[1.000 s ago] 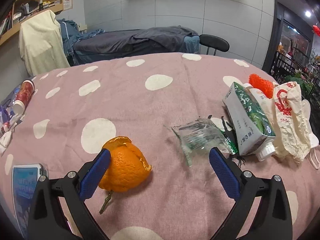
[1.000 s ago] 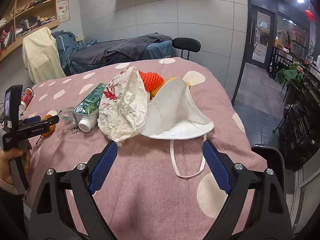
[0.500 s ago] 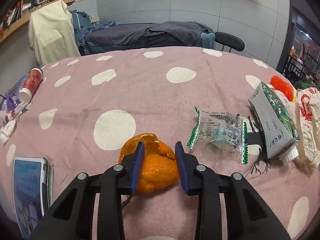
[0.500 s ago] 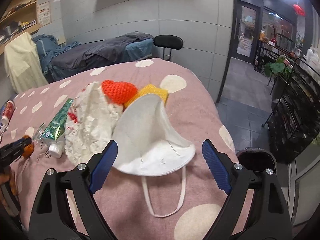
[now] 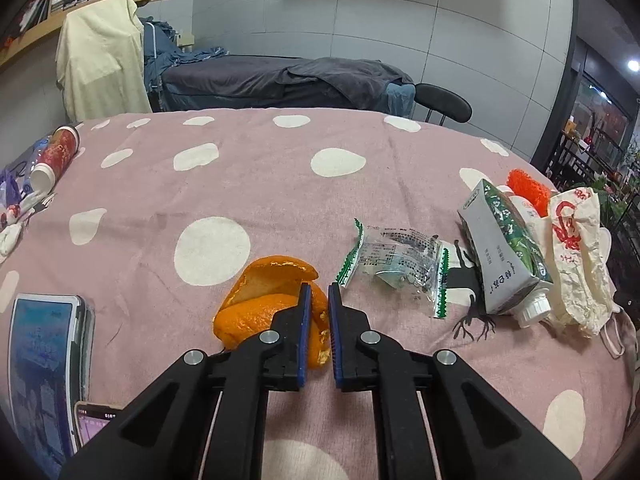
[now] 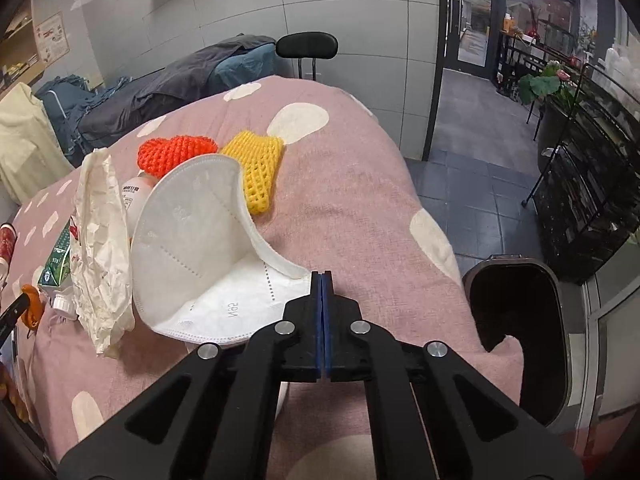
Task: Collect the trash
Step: 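Grasp the orange with the left tool, then grasp and lift the white face mask with the right tool while the left holds the orange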
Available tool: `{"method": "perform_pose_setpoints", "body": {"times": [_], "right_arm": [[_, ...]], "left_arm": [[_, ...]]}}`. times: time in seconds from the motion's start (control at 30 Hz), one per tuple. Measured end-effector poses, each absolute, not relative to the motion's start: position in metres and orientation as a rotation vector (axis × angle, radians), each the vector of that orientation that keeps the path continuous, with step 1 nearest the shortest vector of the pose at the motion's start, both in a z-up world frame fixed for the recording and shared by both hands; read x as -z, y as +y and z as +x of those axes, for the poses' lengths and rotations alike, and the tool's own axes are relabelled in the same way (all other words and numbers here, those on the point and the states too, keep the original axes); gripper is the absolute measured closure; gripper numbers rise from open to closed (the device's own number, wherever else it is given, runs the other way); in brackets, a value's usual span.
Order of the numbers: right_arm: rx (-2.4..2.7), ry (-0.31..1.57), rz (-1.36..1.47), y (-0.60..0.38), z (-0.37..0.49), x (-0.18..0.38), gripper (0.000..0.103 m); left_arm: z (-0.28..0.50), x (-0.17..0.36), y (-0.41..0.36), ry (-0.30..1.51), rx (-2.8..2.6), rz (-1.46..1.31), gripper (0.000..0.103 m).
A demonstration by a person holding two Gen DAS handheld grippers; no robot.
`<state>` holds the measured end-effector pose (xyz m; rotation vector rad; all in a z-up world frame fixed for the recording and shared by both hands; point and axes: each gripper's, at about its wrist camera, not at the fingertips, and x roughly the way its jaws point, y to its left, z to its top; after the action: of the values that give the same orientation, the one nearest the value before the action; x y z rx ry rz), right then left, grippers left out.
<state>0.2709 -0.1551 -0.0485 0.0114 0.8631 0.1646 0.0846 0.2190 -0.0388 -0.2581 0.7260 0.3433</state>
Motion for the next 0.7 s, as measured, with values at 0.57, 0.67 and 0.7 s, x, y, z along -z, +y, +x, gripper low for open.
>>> {"method": "perform_pose_setpoints", "body": {"times": [0.57,0.67,0.7], "right_arm": [[-0.231,0.809,0.077,-0.179,0.249,0.034,0.052],[-0.255,0.839,0.082,-0.172,0.257,0.042,0.043],[-0.261,0.848,0.069,-0.168,0.260,0.043,0.043]], "left_arm": [[0.051,-0.007,0.185,0.602,-0.221,-0.315,0.095],[0.048,-0.011,0.173,0.596,-0.198,-0.298,0.095],[0.048,-0.013,0.168,0.597,-0.184,-0.296,0.095]]}}
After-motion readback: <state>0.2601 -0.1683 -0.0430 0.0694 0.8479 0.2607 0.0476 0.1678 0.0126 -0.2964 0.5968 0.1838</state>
